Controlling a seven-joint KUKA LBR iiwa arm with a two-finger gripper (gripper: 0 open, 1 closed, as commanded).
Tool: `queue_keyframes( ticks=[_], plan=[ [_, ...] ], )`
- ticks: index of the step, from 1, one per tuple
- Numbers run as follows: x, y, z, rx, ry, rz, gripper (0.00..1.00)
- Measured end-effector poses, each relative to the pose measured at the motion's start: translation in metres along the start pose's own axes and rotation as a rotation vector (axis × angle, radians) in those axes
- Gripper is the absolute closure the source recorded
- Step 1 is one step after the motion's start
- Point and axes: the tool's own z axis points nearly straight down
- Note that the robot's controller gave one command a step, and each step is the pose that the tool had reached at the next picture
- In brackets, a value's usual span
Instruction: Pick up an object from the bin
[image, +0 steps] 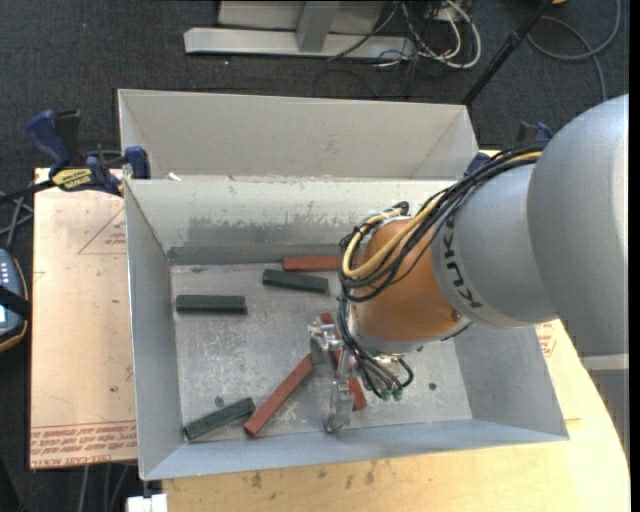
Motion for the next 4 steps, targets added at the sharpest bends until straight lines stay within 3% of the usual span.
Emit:
queue_keyframes(
  ticks=[1, 2, 3, 4],
  plan=[
    [0.0, 0.0, 0.0, 0.0, 0.0, 0.0, 0.0],
    [-0.06, 0.074, -0.002, -0.002, -0.006, 0.16, 1.0],
    [-0.06, 0.074, -0.002, -0.002, -0.006, 0.16, 1.0],
    [-0.061, 0.079, -0.034, 0.003, 0.007, 0.218, 1.0]
  ],
)
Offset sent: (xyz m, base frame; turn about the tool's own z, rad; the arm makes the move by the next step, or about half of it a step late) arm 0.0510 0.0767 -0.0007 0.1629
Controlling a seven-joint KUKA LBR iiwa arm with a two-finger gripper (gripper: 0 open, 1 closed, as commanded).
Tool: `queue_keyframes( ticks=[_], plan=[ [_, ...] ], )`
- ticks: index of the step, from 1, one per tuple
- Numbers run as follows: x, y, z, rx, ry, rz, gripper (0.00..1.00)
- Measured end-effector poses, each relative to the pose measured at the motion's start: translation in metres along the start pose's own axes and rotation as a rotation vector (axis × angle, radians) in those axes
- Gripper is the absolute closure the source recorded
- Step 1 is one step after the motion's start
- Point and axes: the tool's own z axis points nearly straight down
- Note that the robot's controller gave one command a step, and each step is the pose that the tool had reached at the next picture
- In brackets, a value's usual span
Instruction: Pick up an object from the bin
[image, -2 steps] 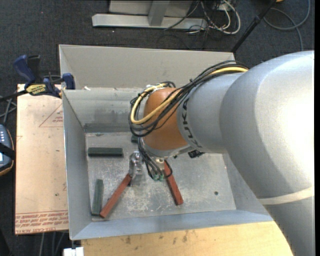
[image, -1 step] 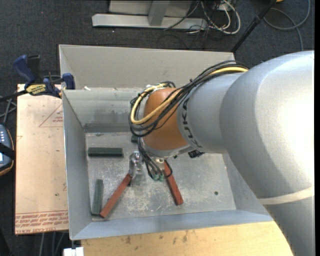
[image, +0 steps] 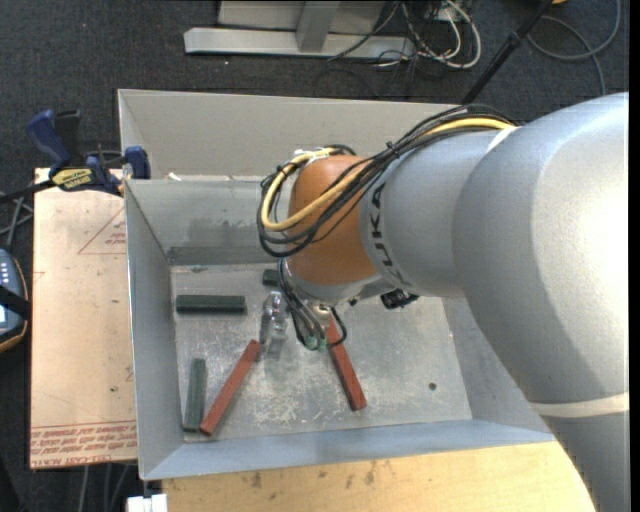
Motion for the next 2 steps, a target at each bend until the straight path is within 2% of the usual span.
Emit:
queue_keyframes(
  ticks=[1, 2],
  plan=[
    [0.0011, 0.0112, 0.0132, -0.002, -0.006, -0.076, 0.0],
    [0.0014, 0.0121, 0.0179, -0.002, -0.005, -0.086, 0.0]
  ],
)
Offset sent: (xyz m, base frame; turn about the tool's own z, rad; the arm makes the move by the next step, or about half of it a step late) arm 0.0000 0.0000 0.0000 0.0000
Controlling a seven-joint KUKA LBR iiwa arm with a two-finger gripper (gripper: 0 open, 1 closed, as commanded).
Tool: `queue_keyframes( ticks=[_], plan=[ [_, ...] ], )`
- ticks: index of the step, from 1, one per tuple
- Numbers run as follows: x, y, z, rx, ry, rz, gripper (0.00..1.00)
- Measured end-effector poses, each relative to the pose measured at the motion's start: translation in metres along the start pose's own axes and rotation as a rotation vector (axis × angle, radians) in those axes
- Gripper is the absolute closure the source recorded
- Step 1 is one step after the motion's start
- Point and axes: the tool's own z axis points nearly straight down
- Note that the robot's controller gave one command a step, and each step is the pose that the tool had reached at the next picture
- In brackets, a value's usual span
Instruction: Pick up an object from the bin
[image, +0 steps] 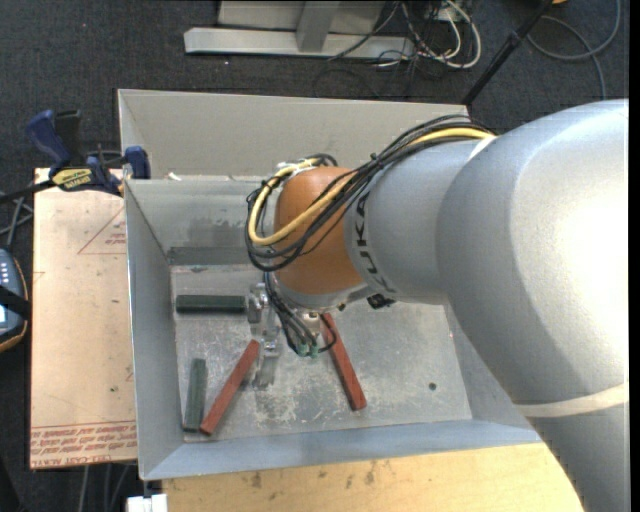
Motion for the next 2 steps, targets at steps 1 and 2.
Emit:
queue_keyframes(
  ticks=[1, 2],
  plan=[
    [-0.013, -0.015, -0.036, 0.001, 0.006, -0.13, 0.0],
    [-0.006, -0.002, -0.05, -0.002, -0.014, -0.265, 0.0]
  ],
)
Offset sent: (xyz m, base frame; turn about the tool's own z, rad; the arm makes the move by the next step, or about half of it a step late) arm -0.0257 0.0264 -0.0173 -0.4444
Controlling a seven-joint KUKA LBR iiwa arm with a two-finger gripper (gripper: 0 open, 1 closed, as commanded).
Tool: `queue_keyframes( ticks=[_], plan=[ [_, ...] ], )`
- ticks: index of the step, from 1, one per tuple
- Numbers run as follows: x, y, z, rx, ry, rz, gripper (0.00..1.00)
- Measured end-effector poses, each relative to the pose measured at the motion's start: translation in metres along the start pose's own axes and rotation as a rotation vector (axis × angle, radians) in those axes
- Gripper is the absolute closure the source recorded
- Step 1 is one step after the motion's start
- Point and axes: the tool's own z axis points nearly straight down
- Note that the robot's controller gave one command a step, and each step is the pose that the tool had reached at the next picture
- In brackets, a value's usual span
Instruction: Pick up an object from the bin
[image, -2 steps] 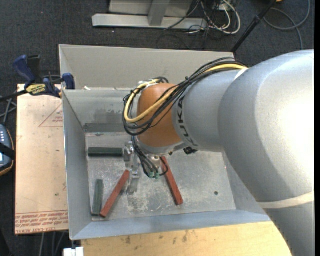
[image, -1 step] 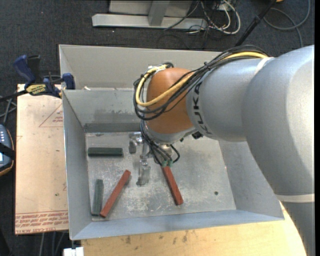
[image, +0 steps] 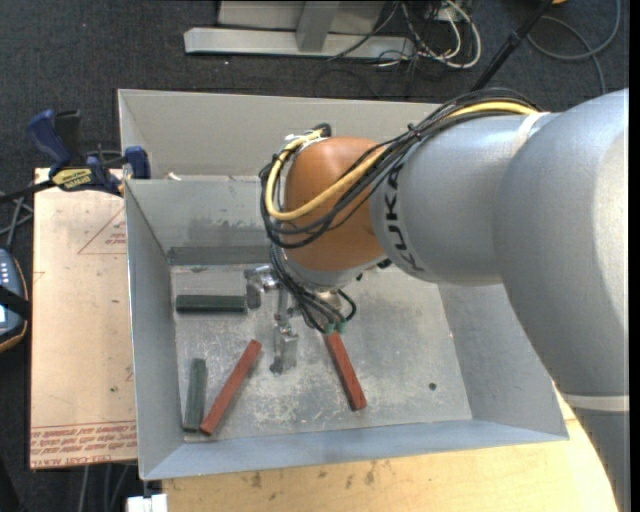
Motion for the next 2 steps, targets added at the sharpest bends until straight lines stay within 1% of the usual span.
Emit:
queue_keyframes(
  ticks=[1, 2],
  plan=[
    [0.006, 0.017, 0.043, -0.003, 0.013, -0.229, 0.0],
    [-0.011, 0.033, 0.066, -0.005, 0.013, -0.561, 1.0]
  ],
)
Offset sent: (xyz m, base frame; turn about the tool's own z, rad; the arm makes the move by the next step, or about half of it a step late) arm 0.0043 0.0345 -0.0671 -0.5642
